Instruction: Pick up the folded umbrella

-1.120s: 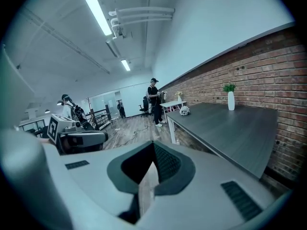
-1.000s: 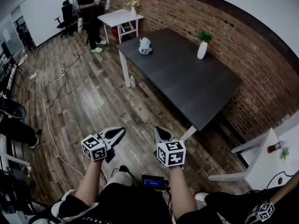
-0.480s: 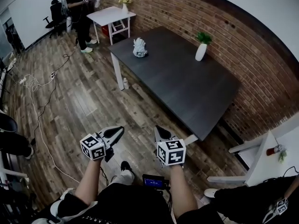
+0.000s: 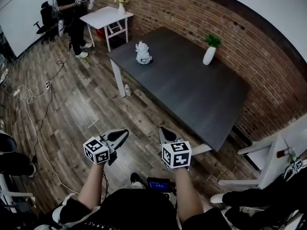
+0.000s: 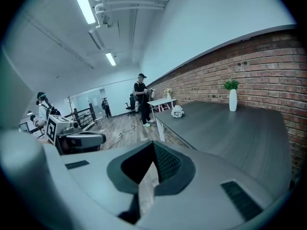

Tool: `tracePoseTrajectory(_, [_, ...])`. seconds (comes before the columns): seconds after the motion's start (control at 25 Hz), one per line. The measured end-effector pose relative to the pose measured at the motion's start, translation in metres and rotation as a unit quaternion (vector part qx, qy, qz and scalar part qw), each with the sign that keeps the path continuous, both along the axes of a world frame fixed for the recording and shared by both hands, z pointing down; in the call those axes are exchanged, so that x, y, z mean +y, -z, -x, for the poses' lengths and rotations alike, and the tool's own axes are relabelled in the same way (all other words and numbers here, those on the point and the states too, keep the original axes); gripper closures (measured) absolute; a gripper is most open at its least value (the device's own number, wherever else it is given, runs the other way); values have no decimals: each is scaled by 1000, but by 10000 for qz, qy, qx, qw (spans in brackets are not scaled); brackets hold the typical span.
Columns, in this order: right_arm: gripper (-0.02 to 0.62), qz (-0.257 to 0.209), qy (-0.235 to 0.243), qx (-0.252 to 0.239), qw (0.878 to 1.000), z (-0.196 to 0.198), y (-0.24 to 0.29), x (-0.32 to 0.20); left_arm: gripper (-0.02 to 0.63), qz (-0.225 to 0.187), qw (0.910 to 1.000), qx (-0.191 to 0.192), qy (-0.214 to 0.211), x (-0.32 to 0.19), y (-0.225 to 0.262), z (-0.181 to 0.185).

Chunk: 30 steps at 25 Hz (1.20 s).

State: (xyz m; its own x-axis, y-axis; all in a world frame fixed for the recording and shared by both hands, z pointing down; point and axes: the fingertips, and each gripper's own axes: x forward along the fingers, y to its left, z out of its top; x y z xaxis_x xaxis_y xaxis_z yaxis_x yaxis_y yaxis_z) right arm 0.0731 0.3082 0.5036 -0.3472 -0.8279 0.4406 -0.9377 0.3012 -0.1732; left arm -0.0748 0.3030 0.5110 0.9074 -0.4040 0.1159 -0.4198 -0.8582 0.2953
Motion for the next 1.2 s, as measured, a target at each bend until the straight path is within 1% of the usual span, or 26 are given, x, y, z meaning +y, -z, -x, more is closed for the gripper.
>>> tracePoseTrajectory(0.32, [588, 79, -48, -5, 10000, 26, -6, -36, 603, 70, 9999, 98, -38, -37, -6, 25])
tracePoseTrajectory(0.56, [588, 179, 95, -4, 9998, 38, -16, -69, 603, 199, 9996, 157, 91, -63, -16, 36])
tracePoseTrajectory(0.64, [588, 180, 146, -22, 9997, 41, -19, -84, 603, 222, 9993, 254, 160, -76, -18, 40])
tracePoseTrajectory(0.72, [588, 155, 183, -56, 9997, 44, -20, -104, 603, 222, 9989, 343, 225, -94, -16, 45])
tracePoseTrajectory(0.84, [588, 110, 221, -132, 9996, 48, -19, -139, 603, 179, 9990, 354, 229, -125, -12, 48])
tracePoseTrajectory(1.0, [588, 63, 258, -215, 9994, 45, -16, -188, 603, 129, 9993, 281, 229, -174, -7, 43])
tracePoseTrajectory(1.2, [588, 88, 282, -233, 9993, 32, -11, -249, 603, 96, 9995, 187, 227, -233, 0, 32])
